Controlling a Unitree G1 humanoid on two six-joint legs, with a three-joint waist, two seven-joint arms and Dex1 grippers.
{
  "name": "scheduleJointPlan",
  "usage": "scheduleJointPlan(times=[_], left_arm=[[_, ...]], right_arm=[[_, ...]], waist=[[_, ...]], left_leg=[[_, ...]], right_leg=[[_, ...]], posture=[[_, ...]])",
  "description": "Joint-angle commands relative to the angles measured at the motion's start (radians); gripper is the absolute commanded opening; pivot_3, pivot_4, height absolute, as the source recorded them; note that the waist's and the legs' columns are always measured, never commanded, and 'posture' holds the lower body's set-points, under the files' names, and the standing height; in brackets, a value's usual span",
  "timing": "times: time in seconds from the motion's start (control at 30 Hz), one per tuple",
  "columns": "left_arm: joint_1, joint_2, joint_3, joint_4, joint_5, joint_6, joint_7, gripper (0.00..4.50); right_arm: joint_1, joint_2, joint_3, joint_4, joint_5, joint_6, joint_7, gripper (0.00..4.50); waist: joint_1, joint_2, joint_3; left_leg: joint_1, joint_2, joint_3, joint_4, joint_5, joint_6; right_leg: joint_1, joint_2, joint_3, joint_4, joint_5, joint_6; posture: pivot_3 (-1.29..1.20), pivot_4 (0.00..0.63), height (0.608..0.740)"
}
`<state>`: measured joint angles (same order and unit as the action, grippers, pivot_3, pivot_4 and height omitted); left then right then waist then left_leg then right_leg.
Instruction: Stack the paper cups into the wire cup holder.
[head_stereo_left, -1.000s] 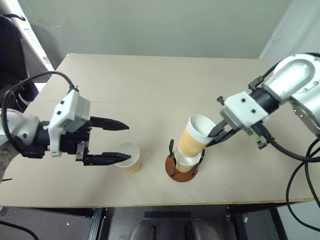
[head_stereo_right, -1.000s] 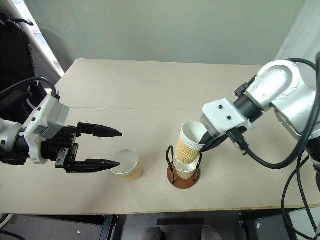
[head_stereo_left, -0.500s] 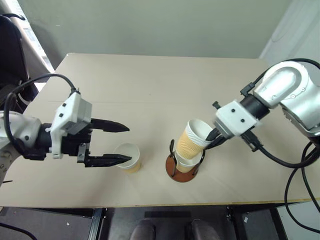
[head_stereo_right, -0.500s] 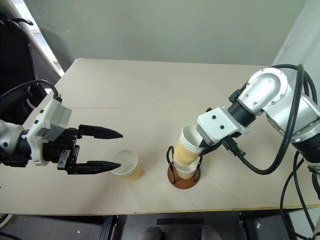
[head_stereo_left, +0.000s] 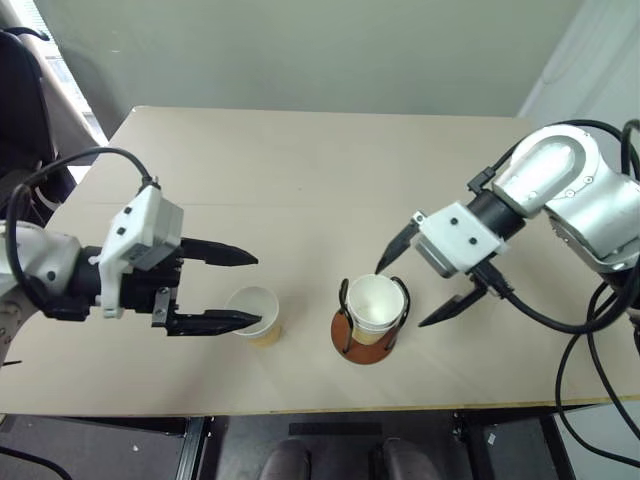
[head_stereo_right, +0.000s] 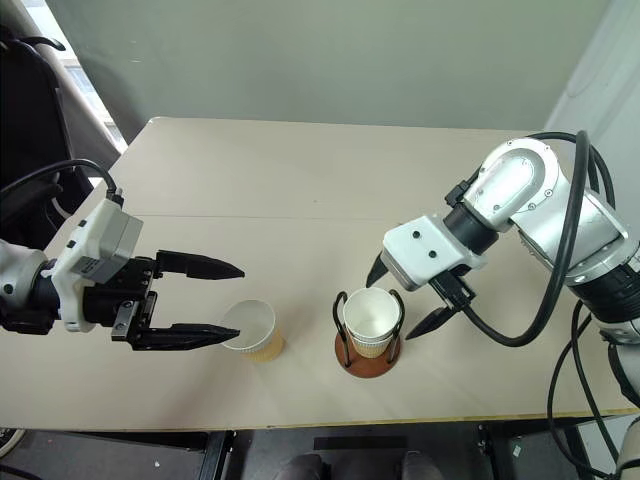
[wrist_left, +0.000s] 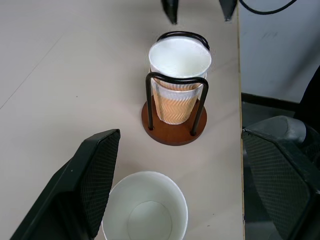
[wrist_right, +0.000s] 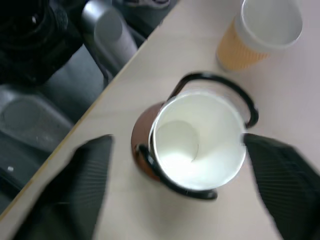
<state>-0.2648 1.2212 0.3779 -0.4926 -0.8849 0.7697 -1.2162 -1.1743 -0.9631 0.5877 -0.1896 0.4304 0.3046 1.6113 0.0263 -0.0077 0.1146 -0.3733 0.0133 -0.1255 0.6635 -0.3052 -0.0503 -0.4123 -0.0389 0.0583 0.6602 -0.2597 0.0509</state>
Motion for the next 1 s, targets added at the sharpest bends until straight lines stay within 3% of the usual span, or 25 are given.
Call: scheduleJointPlan(times=[0.03, 0.23, 0.37, 0.5, 0.63, 1.0], left_arm=[[-0.019, 0.023, 0.015, -0.002, 0.005, -0.008, -0.007, 4.18], [0.003, 0.083, -0.060, 0.049, 0.115, -0.048, -0.054, 4.18], [-0.092, 0.103, -0.263, 0.145, 0.309, -0.128, -0.036, 4.18], [-0.280, -0.008, -0.440, 0.230, 0.410, -0.145, -0.038, 4.18], [-0.398, -0.085, -0.533, 0.289, 0.460, -0.141, -0.083, 4.18], [-0.500, -0.134, -0.672, 0.402, 0.641, -0.236, -0.198, 4.18]], right_arm=[[-0.028, 0.012, -0.101, 0.012, 0.015, 0.028, 0.003, 4.49], [0.012, -0.044, -0.320, 0.057, 0.219, 0.238, 0.003, 4.49], [0.182, -0.181, -0.504, 0.047, 0.337, 0.352, 0.002, 4.49], [0.368, -0.256, -0.653, -0.064, 0.392, 0.443, -0.060, 4.49], [0.495, -0.269, -0.782, -0.186, 0.470, 0.529, -0.156, 4.49], [0.622, -0.265, -0.914, -0.336, 0.593, 0.612, -0.325, 4.49]], waist=[[0.000, 0.000, 0.000], [0.006, -0.001, 0.000], [0.026, -0.003, -0.001], [0.027, -0.003, -0.001], [0.023, -0.003, 0.000], [0.012, -0.003, 0.000]], left_leg=[[0.000, 0.000, 0.000, 0.000, 0.000, 0.000], [-0.001, 0.000, -0.001, -0.001, 0.000, 0.000], [-0.001, -0.001, -0.004, -0.002, 0.000, -0.001], [-0.001, -0.001, -0.003, -0.001, 0.000, -0.002], [-0.001, -0.001, -0.002, -0.001, 0.000, -0.003], [-0.003, 0.000, -0.003, 0.000, 0.000, -0.002]], right_leg=[[0.000, 0.000, 0.000, 0.000, 0.000, 0.000], [0.000, 0.000, 0.000, -0.001, -0.001, -0.001], [0.002, 0.000, -0.001, -0.010, -0.001, -0.003], [0.002, -0.001, 0.000, -0.011, -0.001, -0.001], [0.002, -0.001, 0.000, -0.010, 0.001, 0.001], [0.001, 0.000, 0.000, -0.014, 0.003, 0.005]], posture=[[0.00, 0.150, 0.740], [0.00, 0.150, 0.740], [0.00, 0.150, 0.740], [0.00, 0.150, 0.740], [0.00, 0.150, 0.740], [0.00, 0.150, 0.740]])
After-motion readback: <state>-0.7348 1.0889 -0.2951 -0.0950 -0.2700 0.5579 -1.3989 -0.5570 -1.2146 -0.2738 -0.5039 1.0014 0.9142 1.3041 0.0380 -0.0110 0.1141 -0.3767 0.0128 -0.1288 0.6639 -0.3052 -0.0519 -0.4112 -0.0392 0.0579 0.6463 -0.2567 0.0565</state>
